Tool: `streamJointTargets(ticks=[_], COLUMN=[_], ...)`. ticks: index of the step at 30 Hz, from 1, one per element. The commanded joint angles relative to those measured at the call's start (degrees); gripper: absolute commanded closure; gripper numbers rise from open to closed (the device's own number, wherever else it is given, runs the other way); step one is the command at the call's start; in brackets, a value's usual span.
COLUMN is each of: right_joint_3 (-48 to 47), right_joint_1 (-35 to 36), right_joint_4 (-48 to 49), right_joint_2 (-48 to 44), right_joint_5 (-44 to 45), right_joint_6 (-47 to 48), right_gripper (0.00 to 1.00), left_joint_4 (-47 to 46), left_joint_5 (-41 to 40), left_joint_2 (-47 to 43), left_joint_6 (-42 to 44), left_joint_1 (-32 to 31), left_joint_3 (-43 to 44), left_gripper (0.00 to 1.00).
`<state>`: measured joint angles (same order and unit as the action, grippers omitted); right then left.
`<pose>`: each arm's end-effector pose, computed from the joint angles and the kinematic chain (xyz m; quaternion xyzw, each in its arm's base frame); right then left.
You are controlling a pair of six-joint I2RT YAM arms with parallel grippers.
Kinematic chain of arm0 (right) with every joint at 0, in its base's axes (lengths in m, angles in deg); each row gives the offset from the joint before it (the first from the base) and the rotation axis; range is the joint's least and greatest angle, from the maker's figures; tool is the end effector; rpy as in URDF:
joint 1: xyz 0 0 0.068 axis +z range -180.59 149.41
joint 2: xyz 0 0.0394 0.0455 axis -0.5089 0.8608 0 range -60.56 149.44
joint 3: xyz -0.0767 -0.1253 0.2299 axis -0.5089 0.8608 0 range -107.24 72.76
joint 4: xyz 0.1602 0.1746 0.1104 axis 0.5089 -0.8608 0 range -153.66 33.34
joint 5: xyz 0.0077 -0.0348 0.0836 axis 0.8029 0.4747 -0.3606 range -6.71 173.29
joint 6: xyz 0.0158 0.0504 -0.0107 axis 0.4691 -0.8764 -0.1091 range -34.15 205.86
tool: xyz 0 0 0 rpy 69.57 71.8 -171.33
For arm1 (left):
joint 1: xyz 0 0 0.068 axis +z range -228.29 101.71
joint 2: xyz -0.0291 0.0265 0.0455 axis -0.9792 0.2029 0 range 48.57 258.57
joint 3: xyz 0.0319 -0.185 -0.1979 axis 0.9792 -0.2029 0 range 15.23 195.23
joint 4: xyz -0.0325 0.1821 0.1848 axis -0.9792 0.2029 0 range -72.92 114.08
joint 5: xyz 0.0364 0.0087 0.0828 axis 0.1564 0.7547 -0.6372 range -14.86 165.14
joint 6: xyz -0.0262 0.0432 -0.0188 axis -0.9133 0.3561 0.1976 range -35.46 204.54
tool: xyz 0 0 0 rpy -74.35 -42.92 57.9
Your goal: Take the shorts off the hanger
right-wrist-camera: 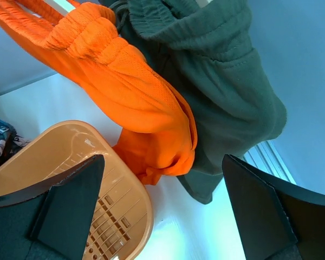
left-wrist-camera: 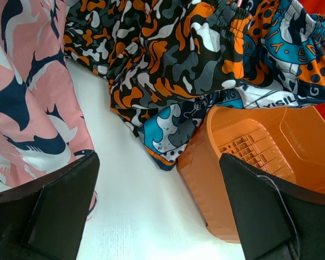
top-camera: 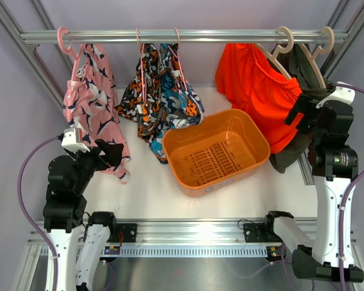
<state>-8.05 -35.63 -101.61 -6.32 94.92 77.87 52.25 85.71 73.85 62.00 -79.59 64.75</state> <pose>0.1600 -0.0213 0.4566 0.1505 0.7949 -0.0672 0.5840 0.0870 -0.0085 0.3609 -0.0840 0.7656 -0.2004 0.6055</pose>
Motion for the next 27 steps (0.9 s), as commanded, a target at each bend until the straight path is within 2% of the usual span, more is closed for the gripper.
streamJointTargets(ticks=[1,2,3,5,6,7,9,10,11,12,14,18,21,22,27], right_joint_3=[-2.2,-2.2,-2.1,-1.1,-0.9,-1.7,-5.1,-7.5,-13.0,-15.9,-23.1,-33.2,-40.1,-43.1,-48.6], right_joint_1=[-0.1,-0.1,-0.1,-0.1,-0.1,-0.1,-0.1,-0.1,-0.1,-0.1,-0.1,-0.1,-0.1,-0.3,-2.7], right_joint_4=[0.6,0.9,2.1,2.2,0.2,-0.8,-6.0,-9.3,-12.2,-16.1,-17.9,-17.9,-16.6,-16.2,-15.8], right_joint_2=[-0.5,-1.3,-2.0,-4.6,-5.4,-5.8,-4.1,-2.5,1.4,3.5,8.7,16.3,22.4,23.8,32.6], right_joint_5=[-3.6,-5.5,-11.3,-23.2,-35.6,-38.9,-41.7,-43.2,-44.2,-44.4,-45.1,-44.3,-43.2,-42.8,-42.1], right_joint_6=[1.3,3.0,5.6,18.7,24.3,30.7,31.6,34.9,35.9,35.4,31.3,21.8,15.8,14.1,17.1], right_gripper=[0.00,0.00,0.01,0.01,0.01,0.00,0.00,0.01,0.00,0.00,0.00,0.01,0.08,0.14,0.28], left_joint_4=[-1.0,-0.9,-0.5,0.0,0.1,0.2,0.4,0.5,0.6,0.7,0.5,0.2,0.4,0.4,-1.2], left_joint_5=[2.4,2.6,3.0,3.1,3.3,3.3,3.3,3.3,3.3,3.4,3.8,4.5,5.0,5.3,6.0], left_joint_2=[-0.1,0.0,-0.1,0.0,-0.1,-0.1,-0.1,-0.1,-0.1,-0.1,0.0,1.7,2.8,2.8,2.9], left_joint_6=[-0.5,-0.7,-0.8,-1.2,-1.3,-1.4,-1.4,-1.4,-1.7,-1.8,-2.0,-1.9,-2.2,-2.7,-3.9], left_joint_1=[-0.2,-0.2,-0.2,-0.2,-0.2,-0.2,-0.2,-0.1,-0.1,-0.2,-0.2,-0.2,-0.2,-0.2,-0.2], left_joint_3=[2.4,2.5,2.7,3.1,3.3,3.4,3.5,3.6,3.7,3.8,4.1,5.2,6.1,6.2,5.9], left_gripper=[0.01,0.01,0.01,0.01,0.01,0.01,0.01,0.01,0.01,0.01,0.01,0.01,0.01,0.01,0.01])
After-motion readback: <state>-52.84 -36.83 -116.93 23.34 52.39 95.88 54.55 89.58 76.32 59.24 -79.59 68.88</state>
